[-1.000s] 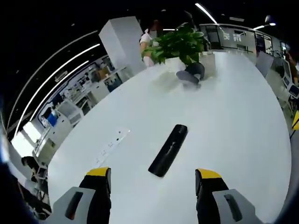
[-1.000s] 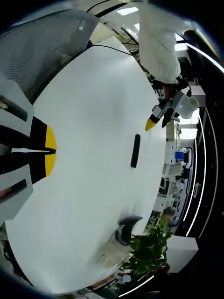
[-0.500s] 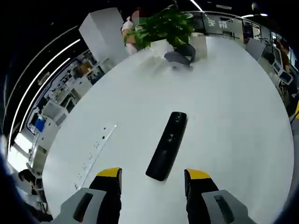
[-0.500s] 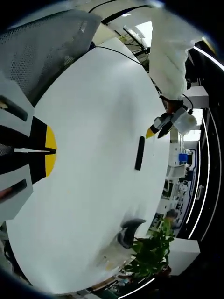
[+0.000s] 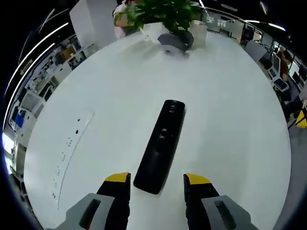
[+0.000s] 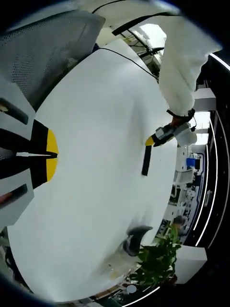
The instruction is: Press the specified remote control buttons in sequence, fully releasing each button before pressing the next.
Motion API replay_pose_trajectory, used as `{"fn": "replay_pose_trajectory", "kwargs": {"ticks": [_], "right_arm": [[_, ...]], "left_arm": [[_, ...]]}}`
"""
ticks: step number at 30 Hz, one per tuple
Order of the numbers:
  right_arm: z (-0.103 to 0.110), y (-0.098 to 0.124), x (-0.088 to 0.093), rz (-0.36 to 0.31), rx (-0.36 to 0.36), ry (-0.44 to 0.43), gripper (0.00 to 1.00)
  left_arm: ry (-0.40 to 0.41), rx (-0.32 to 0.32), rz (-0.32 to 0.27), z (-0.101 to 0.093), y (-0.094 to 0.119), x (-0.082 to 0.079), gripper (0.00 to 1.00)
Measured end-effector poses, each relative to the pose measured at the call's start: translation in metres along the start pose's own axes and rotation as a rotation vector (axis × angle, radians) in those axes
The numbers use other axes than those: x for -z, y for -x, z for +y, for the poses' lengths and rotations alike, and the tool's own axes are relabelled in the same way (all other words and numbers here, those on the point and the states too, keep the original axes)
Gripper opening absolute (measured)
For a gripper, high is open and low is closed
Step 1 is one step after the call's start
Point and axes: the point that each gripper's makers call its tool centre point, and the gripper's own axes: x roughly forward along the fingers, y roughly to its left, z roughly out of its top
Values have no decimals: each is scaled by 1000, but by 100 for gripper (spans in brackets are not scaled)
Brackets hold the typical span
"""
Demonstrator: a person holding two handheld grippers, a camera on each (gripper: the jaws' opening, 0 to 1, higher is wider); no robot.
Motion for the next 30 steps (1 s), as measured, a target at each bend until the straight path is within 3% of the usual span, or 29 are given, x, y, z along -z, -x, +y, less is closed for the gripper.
{"fn": "replay_pose_trajectory", "kwargs": {"ticks": [2,3,6,8,9,12,18,25,30], "right_arm": [[0,0,0,1,-3,2,0],[1,0,0,2,-3,1,0],[1,-1,0,4,-6,0,0],[1,-1,1,10,-7,1,0],[1,-1,1,11,-8,1,0],[2,-1,1,12,-11,4,0],[3,-1,1,10,-11,5,0],[3,0,0,3,-11,13,0],[4,0,0,4,-13,15,0]], "left_arm": [[5,24,24,2,-2,4,44],[38,41,7,2,-3,0,43],[23,43,24,6,-4,0,40],[22,96,35,0,-5,0,37],[-32,97,54,2,-4,2,36],[-83,119,75,1,-4,3,36],[-125,125,111,-5,-3,5,25],[-132,89,120,-13,-2,7,23],[-129,85,157,-19,-2,11,23]]}}
